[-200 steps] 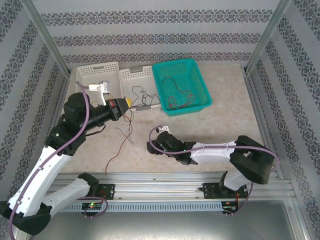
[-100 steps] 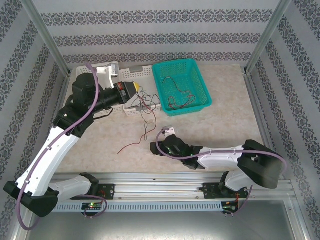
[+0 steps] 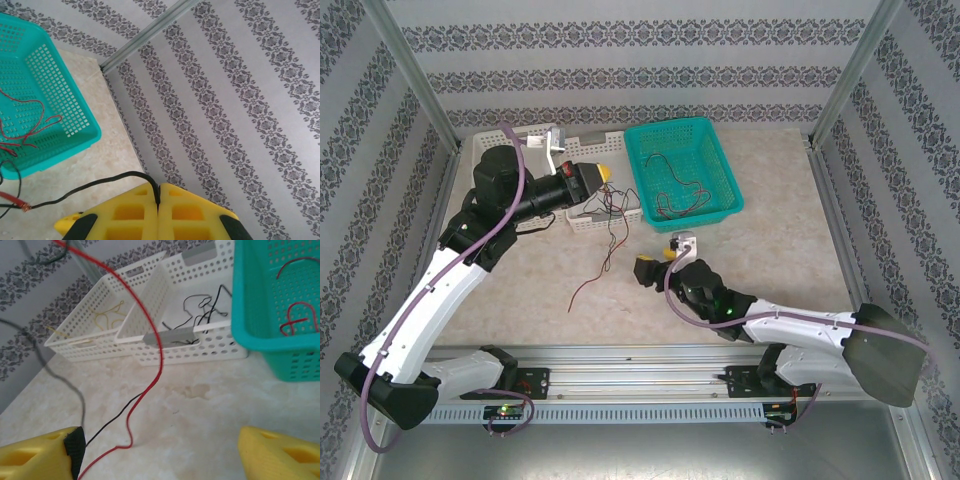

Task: Untangle the cables

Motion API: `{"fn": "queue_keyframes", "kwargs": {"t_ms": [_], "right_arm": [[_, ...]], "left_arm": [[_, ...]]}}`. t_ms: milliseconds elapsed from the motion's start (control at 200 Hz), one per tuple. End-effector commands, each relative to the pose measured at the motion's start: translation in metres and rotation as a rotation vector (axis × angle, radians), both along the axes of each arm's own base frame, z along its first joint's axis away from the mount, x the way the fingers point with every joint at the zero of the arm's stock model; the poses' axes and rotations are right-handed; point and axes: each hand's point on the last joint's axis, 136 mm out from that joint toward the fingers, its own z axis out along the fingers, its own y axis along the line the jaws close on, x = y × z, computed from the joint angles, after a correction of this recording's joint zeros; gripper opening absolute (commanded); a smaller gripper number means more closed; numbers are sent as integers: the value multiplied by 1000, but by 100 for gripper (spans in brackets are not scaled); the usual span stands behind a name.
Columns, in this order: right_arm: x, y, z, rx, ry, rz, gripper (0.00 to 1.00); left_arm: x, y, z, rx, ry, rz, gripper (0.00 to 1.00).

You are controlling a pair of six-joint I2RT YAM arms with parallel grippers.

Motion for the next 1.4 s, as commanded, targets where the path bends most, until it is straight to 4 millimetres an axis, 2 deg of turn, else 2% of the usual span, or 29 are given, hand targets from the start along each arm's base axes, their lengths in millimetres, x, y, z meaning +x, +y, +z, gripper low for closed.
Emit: {"fn": "queue_keyframes", "kwargs": {"t_ms": [0, 110, 250, 445, 570, 640, 744, 919, 1009, 1184, 1394], "right_arm": [[20, -1, 23, 14, -46, -19, 80], [34, 3, 25, 34, -23, -8, 79], [43, 28, 27, 36, -14, 59, 79], [52, 48, 10, 37, 18, 94, 78], [57, 51, 2, 22, 22, 89, 66], [58, 50, 0, 19, 25, 76, 54], [58, 47, -1, 20, 27, 63, 28], [53, 38, -2, 9, 37, 53, 13], [47, 30, -7, -10, 54, 45, 0], [35, 2, -29, -73, 107, -16, 0], [18, -34, -52, -112, 138, -79, 0]], "left_arm": [[-12, -8, 19, -60, -36, -53, 0], [-17, -9, 23, -71, -40, -64, 0], [-22, -9, 27, -75, -45, -70, 0], [-29, -6, 36, -85, -59, -74, 0], [-34, -6, 41, -99, -63, -87, 0], [-37, -5, 42, -104, -65, -91, 0], [-43, -3, 46, -109, -75, -95, 0], [-48, 3, 47, -85, -91, -80, 0], [-49, 6, 43, -57, -96, -64, 0], [-46, 13, 41, 11, -116, -27, 0], [-42, 16, 57, 78, -161, -5, 0]]}}
